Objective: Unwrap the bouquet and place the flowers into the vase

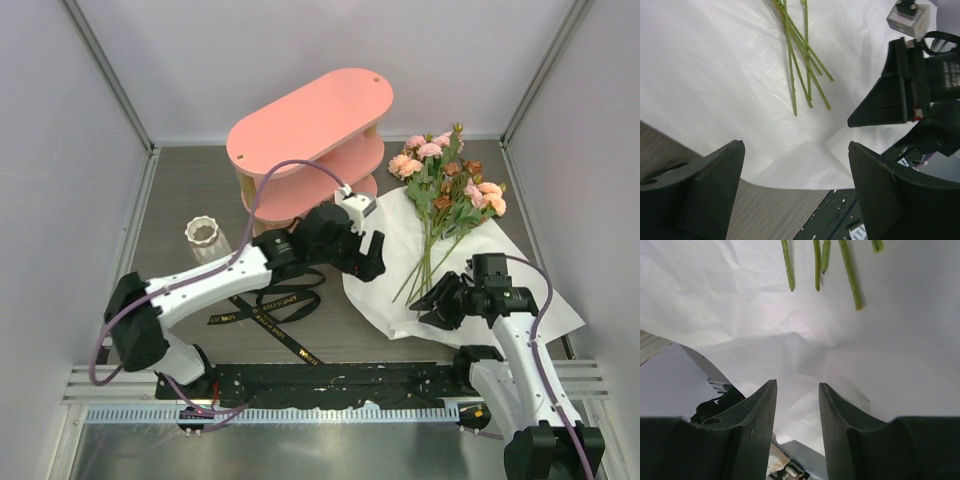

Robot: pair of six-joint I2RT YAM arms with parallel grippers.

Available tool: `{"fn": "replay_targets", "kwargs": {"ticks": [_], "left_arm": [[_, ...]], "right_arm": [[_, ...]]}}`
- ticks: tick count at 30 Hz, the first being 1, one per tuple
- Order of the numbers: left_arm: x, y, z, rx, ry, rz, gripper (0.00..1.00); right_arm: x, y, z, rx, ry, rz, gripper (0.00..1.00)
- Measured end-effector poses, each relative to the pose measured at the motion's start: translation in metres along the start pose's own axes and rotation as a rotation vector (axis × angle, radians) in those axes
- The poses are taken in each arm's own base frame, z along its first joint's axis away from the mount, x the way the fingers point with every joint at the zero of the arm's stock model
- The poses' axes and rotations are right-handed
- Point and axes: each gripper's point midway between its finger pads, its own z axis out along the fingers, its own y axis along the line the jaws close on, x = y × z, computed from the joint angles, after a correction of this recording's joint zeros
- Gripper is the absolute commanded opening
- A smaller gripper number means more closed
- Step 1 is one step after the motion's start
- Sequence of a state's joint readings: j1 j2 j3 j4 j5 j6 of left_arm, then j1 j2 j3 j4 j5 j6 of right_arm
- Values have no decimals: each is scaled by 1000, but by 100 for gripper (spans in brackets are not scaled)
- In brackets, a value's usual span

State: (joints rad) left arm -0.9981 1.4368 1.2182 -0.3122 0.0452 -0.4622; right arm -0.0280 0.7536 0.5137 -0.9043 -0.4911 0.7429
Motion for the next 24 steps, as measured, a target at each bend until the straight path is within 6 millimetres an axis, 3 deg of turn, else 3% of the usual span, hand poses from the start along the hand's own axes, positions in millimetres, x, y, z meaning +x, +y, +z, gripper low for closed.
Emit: {"fn": "replay_targets", "kwargs": {"ticks": [4, 10, 13, 18, 21, 24], "left_arm": [[22, -1, 40, 19, 106, -40, 84], [74, -5, 75, 78, 277, -126, 80], [94, -11, 83, 91, 333, -139, 80], [113, -44, 82, 160, 380, -122, 79], [124, -66, 77, 206, 397, -93, 79], [133, -85, 74, 248, 405, -70, 79]], "right_arm": [[6, 9, -19, -19, -14, -23, 45], [6, 34, -54, -68, -70, -75, 48], [-3, 54, -77, -97, -132, -123, 49], [-44, 84, -116, -61, -330, -227, 49], [-66, 88, -120, -13, -389, -248, 49], [-83, 82, -104, 34, -393, -245, 48]]}}
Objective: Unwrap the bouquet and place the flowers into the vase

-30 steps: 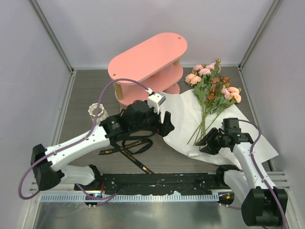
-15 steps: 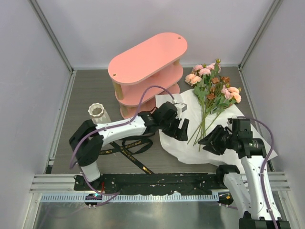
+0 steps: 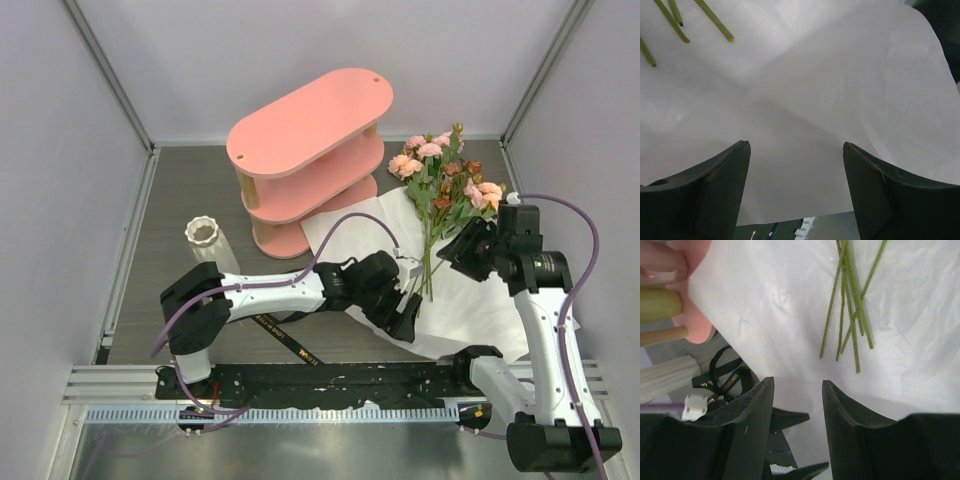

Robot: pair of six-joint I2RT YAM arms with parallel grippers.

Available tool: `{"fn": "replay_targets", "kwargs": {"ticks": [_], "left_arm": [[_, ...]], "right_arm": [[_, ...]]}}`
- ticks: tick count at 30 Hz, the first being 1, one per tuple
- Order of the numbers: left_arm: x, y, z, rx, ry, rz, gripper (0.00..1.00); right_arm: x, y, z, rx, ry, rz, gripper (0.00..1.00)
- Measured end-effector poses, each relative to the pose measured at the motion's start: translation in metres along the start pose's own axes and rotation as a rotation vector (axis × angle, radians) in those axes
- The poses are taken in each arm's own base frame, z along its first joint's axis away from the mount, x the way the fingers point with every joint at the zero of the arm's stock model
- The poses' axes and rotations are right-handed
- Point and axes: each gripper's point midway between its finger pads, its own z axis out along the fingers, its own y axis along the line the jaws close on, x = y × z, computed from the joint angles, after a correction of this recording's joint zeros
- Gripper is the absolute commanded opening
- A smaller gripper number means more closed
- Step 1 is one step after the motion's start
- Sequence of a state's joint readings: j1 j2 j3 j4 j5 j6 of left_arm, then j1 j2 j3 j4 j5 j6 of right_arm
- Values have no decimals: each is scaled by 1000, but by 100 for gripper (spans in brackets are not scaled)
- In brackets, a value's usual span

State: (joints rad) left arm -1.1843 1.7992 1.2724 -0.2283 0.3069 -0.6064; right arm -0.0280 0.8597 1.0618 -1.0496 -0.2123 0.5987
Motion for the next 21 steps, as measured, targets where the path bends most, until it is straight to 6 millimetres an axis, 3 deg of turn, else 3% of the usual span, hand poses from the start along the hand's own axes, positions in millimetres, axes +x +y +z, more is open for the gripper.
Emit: {"fn": "replay_targets", "kwargs": {"ticks": [3, 10, 17, 21], "left_arm": [[12, -5, 2, 21, 21, -5, 79], [39, 7, 6, 5, 69, -49, 79], [52, 7, 0, 5, 80, -40, 79], [47, 7, -7, -13, 63, -23, 83]], "right_arm": [[5, -15, 31, 47, 38, 20, 47], [23, -44, 96, 144, 139, 140, 45], [29, -71, 122, 165, 13, 198, 45], [13, -80, 136, 202, -71, 208, 44]]}}
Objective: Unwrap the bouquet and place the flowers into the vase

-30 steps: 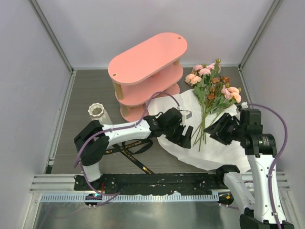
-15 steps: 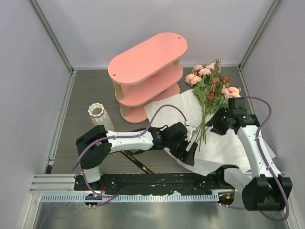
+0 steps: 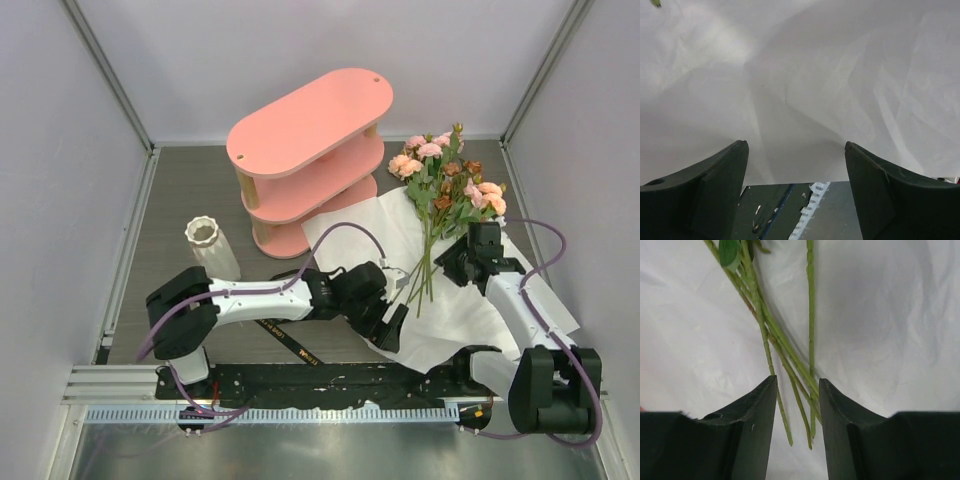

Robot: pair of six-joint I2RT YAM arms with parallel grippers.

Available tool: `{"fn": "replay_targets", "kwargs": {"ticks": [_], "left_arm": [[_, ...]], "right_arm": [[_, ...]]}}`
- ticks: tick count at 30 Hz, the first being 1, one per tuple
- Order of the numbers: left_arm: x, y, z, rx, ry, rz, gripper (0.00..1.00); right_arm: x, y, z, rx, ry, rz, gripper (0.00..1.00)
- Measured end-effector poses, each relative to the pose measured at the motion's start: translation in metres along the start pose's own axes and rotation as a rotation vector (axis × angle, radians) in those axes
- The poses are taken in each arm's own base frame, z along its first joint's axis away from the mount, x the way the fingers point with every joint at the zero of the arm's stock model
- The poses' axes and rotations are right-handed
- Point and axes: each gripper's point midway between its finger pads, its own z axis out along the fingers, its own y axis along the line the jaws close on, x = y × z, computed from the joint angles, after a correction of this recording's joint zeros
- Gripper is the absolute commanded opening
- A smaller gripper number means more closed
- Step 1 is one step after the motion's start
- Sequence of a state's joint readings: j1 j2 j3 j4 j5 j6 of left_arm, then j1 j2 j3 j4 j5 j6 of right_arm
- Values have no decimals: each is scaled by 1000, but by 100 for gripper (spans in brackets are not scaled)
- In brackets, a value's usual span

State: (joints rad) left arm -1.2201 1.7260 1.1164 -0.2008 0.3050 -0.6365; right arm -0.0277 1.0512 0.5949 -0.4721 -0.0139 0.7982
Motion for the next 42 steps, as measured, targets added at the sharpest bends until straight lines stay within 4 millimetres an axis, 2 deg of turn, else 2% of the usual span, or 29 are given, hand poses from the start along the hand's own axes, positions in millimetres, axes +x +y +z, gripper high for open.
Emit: {"fn": "replay_targets", "kwargs": {"ticks": [2, 5, 10, 13, 17, 21, 24, 25, 26, 29, 32, 35, 38, 42], "left_arm": [[-8, -3, -9, -14, -22, 21, 85], [-34, -16, -30, -8, -96, 58, 87], [-89, -44, -82, 25, -276, 115, 88], [-108, -50, -111, 27, -364, 136, 88], [-117, -49, -132, 16, -421, 135, 88], [-112, -42, -137, -4, -422, 127, 88], [-109, -36, -136, -21, -416, 118, 88], [-108, -34, -135, -27, -413, 116, 88], [-107, -33, -135, -29, -411, 115, 88], [-107, -32, -135, -34, -410, 113, 88], [-107, -31, -135, -39, -409, 112, 88], [-108, -29, -135, -46, -411, 111, 88], [-109, -27, -136, -53, -414, 112, 88], [-110, -20, -137, -73, -416, 112, 88]], "right_arm": [[-10, 0, 9, 24, -35, 6, 44], [-27, -1, 23, 79, -67, 18, 44], [-54, -3, 48, 132, -113, 37, 44], [-63, -9, 60, 172, -133, 23, 44], [-71, -16, 71, 214, -161, -12, 39], [-75, -17, 87, 229, -156, -44, 34], [-79, -12, 93, 219, -164, -57, 16], [-81, -10, 95, 216, -168, -62, 6], [-81, -10, 97, 217, -169, -66, 2], [-82, -12, 98, 234, -173, -78, 1], [-87, -15, 93, 259, -191, -87, 1], [-94, -14, 75, 270, -223, -97, 1], [-114, 1, 35, 219, -319, -97, 1], [-143, 28, -33, 95, -486, -105, 1]]}}
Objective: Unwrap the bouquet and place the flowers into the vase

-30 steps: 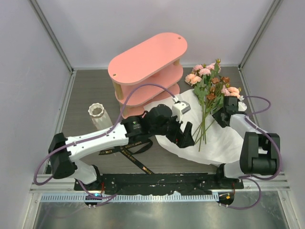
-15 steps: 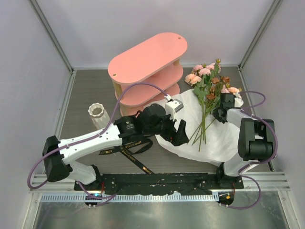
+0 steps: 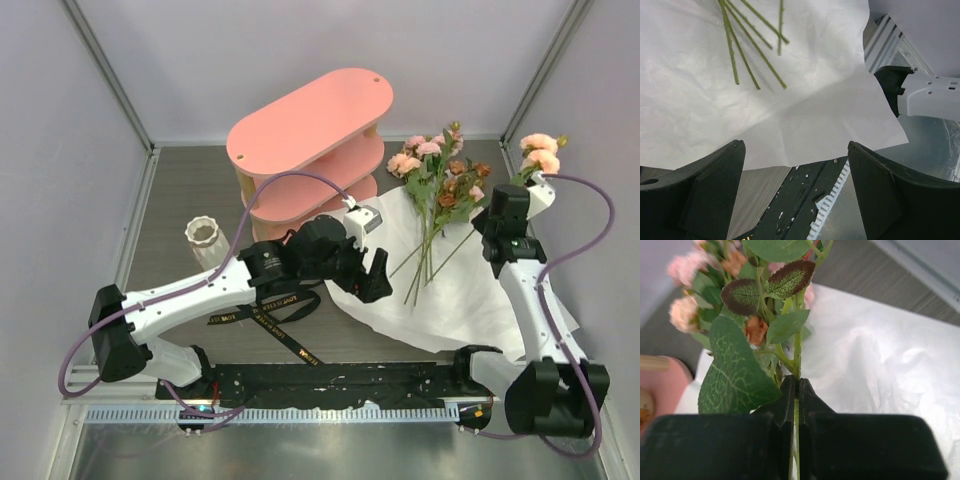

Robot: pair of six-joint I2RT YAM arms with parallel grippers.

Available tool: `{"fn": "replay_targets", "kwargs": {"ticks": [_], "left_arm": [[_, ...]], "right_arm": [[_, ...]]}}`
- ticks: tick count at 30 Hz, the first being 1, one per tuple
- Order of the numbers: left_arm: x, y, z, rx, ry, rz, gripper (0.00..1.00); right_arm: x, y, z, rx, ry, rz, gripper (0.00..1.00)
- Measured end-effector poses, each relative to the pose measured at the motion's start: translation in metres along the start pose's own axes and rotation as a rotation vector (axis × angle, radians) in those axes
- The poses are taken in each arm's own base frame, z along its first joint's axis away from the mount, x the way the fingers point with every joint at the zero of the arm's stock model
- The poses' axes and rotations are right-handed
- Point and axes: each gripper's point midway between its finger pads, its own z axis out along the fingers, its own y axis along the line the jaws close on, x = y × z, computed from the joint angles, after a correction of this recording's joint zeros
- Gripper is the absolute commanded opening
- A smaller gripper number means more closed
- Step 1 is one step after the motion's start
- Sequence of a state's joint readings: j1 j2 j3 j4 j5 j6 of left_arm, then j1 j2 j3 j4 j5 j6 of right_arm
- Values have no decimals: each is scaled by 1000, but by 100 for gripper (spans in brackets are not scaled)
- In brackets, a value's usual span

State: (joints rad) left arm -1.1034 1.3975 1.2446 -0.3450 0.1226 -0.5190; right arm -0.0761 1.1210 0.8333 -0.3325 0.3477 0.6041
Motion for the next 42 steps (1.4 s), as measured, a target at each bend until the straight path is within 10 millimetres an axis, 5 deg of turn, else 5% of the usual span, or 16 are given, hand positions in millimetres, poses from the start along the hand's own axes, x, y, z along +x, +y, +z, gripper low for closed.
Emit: {"fn": "replay_targets", "kwargs": {"ticks": [4, 10, 13, 17, 22, 27, 31, 37, 42], "left_arm": [[-2, 6, -1, -15, -1, -2, 88], [-10, 9, -5, -26, -9, -6, 88], [-20, 8, -9, -19, -31, -9, 88], [-39, 8, -25, 15, -73, -33, 88], [-82, 11, -60, 109, -187, -137, 73], [-123, -1, -83, 274, -289, -244, 81], [-136, -17, -78, 392, -287, -288, 76], [-145, -25, -50, 513, -246, -384, 68], [-156, -43, -55, 567, -272, -376, 63]], "right_arm": [[-41, 11, -40, -89, -120, -5, 1], [-60, 12, -86, -177, -187, -51, 1], [-64, 33, -105, -308, -187, -81, 1], [-50, 83, -143, -633, -129, -128, 1], [-19, 129, -204, -1029, -27, -151, 1], [-5, 129, -264, -1266, 7, -160, 1], [-5, 128, -303, -1416, 0, -182, 1], [9, 123, -316, -1490, 57, -225, 1], [21, 118, -318, -1514, 104, -230, 1]]}}
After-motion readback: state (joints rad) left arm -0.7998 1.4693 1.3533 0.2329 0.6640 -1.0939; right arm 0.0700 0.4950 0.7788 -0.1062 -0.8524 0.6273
